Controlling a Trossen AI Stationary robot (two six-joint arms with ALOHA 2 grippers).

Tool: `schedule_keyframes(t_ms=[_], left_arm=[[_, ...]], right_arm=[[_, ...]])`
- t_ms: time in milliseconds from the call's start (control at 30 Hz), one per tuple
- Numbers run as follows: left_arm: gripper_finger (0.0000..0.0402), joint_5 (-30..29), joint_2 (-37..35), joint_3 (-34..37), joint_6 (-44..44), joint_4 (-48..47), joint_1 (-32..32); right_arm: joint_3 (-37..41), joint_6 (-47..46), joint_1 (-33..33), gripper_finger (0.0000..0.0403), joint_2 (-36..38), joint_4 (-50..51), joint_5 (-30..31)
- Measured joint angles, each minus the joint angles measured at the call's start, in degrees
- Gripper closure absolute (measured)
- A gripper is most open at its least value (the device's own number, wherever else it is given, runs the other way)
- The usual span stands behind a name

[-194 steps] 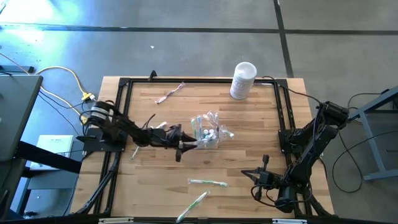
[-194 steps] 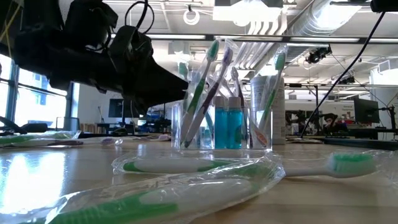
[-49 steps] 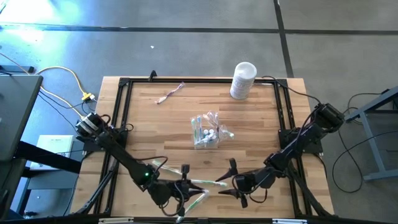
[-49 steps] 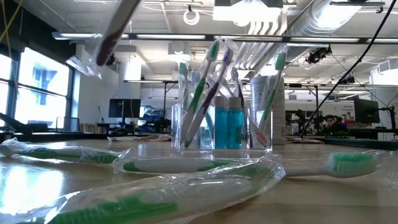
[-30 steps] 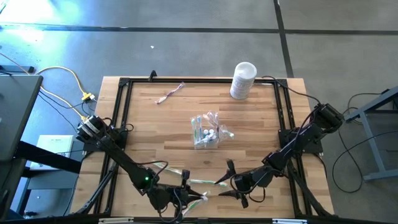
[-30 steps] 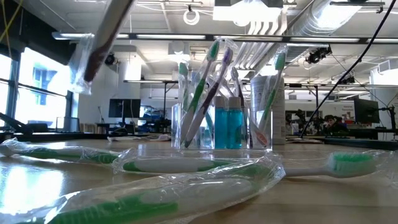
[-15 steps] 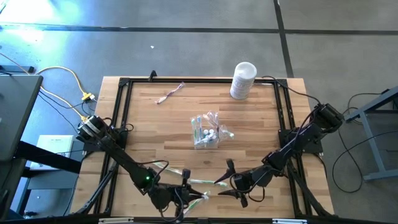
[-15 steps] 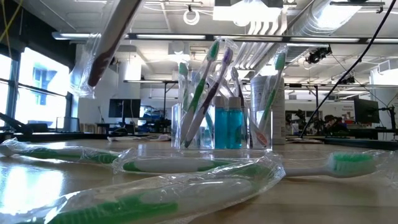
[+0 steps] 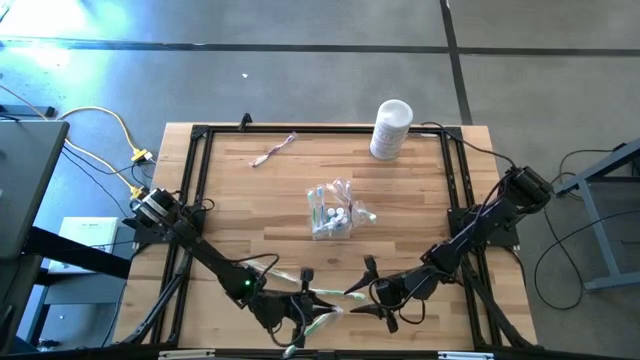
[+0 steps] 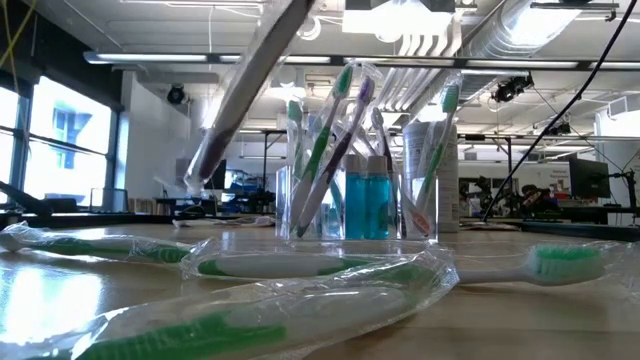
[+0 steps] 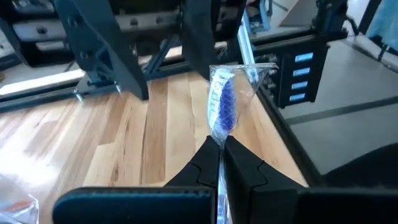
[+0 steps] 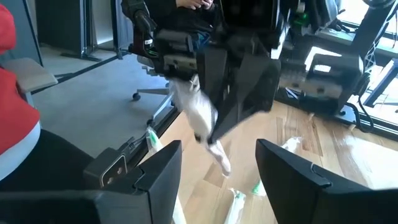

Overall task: Pick & Place toothbrushing station
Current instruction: Put the violet toothbrush into the transparent organizer

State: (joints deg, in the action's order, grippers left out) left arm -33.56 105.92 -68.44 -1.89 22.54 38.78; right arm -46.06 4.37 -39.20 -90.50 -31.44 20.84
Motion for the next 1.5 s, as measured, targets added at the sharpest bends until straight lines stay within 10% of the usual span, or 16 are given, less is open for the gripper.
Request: schedule_keyframes(t_ms=[1500], left_arm=[[0.0401,7.7,1.2,0.0,-4.9,4.5,-6.6]], right_arm=[[0.0,2.9,2.6,0.0216,0.0,-0.9,-3.1]])
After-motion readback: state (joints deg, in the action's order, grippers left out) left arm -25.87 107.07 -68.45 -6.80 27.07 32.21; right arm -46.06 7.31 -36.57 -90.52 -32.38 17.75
